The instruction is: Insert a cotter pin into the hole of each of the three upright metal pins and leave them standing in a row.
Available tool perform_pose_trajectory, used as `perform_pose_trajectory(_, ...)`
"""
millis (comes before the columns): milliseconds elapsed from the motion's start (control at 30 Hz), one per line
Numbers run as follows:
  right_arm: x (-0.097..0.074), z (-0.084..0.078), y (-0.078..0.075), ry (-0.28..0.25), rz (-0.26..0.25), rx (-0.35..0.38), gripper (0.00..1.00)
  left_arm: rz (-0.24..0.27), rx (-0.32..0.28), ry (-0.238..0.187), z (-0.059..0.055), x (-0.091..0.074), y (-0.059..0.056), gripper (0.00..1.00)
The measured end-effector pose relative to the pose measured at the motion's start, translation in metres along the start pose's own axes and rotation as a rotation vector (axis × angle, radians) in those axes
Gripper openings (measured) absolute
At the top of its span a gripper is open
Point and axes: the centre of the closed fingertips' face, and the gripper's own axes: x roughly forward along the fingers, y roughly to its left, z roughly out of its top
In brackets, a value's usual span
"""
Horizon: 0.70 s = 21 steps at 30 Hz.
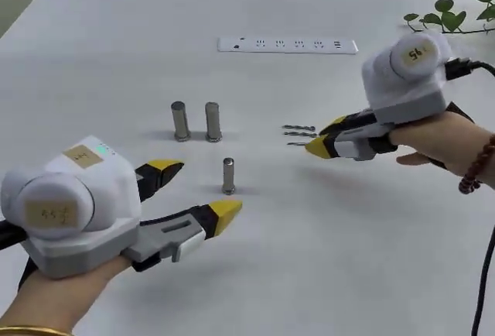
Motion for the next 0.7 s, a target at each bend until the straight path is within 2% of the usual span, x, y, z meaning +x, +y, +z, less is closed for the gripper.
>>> perform_pose_trajectory(167,0.012,0.001,-0.005,0.035,0.018,-0.016,0.15,0.004,0.014,0.017,-0.005,-0.002,0.002,0.54)
perform_pose_trajectory(367,0.025,-0.007,-0.008,0.088,0.028,-0.041,0.14,0.012,0.025,0.013,-0.005,-0.003,0.005,0.55)
perform_pose_trajectory(467,0.03,-0.013,-0.01,0.122,0.028,-0.08,0.14,0.012,0.037,0.016,-0.006,-0.003,0.006,0.55)
perform_pose_trajectory(700,0.033,-0.016,-0.014,0.14,0.032,-0.09,0.11,0.016,0.051,0.04,-0.012,-0.003,0.007,0.55)
